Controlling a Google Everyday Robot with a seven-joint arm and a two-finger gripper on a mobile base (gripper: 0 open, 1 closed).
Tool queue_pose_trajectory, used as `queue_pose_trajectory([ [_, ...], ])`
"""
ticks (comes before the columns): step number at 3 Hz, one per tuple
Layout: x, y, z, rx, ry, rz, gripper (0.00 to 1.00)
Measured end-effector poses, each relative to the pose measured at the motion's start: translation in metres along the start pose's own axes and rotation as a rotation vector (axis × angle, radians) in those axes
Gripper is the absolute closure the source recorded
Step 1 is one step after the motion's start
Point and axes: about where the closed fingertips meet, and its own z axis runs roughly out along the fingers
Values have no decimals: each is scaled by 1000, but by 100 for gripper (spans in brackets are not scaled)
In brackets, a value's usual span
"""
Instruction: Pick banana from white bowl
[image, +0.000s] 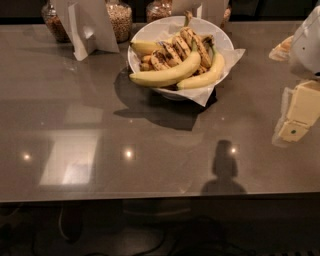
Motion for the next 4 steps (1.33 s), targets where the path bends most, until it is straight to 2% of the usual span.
queue_pose_trajectory([
  [1,-1,-1,0,4,-3,-5,0],
  [2,-17,-8,1,45,-40,-65,0],
  [4,-85,-83,24,180,-151,-278,0],
])
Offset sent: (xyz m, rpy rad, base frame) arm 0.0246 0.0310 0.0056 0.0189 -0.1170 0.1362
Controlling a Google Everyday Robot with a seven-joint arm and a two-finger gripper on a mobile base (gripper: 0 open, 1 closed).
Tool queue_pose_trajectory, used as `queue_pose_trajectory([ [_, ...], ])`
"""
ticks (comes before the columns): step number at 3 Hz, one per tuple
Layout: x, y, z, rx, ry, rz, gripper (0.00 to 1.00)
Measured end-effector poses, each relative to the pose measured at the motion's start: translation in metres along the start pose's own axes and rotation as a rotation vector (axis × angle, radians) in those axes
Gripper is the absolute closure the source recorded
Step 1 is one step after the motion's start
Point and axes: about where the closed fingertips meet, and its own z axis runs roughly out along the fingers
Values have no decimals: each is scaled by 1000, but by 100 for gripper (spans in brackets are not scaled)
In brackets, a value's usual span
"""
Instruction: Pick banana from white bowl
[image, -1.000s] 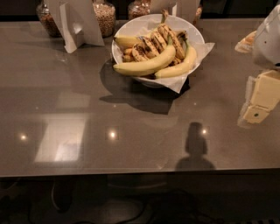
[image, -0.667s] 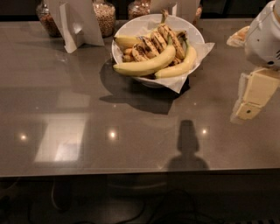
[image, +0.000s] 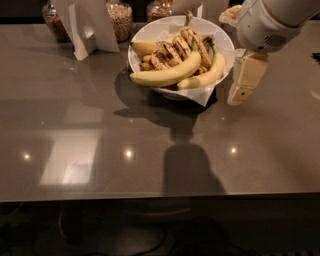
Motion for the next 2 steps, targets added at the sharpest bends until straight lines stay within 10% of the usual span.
queue_pose_trajectory([
  [2,-30,-40,19,30,-88,-101,0],
])
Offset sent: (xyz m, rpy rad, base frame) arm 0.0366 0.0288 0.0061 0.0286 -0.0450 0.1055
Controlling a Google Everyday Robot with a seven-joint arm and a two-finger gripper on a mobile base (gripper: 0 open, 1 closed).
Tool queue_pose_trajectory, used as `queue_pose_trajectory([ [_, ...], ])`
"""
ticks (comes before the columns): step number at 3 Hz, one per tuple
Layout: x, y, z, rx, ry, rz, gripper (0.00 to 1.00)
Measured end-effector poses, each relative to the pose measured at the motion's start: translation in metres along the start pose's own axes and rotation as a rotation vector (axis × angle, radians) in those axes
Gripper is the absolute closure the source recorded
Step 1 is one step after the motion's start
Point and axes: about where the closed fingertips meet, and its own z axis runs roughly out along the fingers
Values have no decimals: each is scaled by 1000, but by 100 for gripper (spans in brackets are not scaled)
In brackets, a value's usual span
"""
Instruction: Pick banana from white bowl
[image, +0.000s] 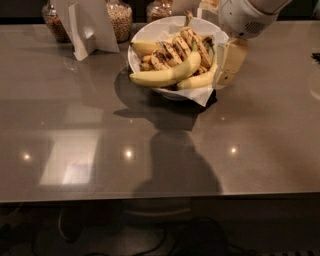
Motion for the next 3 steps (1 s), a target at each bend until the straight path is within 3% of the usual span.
queue_pose_trajectory([
  [1,-3,-3,5,23,-15,-12,0],
  [3,-35,-7,40,11,-105,-30,42],
])
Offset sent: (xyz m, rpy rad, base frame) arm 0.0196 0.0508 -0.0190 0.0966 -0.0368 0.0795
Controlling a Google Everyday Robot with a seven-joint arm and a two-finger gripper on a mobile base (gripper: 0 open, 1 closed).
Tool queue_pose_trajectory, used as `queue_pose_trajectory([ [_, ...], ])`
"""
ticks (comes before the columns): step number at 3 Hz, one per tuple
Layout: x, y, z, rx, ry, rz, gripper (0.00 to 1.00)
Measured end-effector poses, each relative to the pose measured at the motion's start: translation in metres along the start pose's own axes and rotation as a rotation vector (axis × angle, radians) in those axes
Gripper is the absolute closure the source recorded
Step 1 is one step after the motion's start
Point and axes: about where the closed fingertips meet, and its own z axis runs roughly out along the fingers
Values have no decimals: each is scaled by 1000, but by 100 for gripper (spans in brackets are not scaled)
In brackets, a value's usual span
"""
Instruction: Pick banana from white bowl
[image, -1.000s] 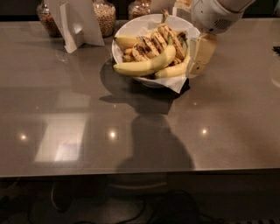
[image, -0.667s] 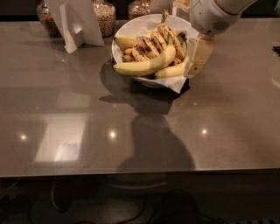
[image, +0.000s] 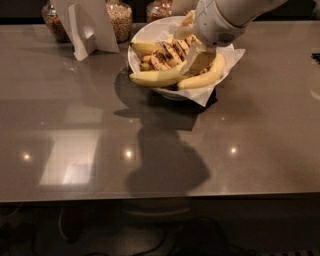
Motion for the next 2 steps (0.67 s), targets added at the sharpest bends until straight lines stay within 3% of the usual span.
queue_pose_trajectory([
  [1,-8,1,17,-25,-29,1,61],
  [2,-14,6,33,-60,-57,7,58],
])
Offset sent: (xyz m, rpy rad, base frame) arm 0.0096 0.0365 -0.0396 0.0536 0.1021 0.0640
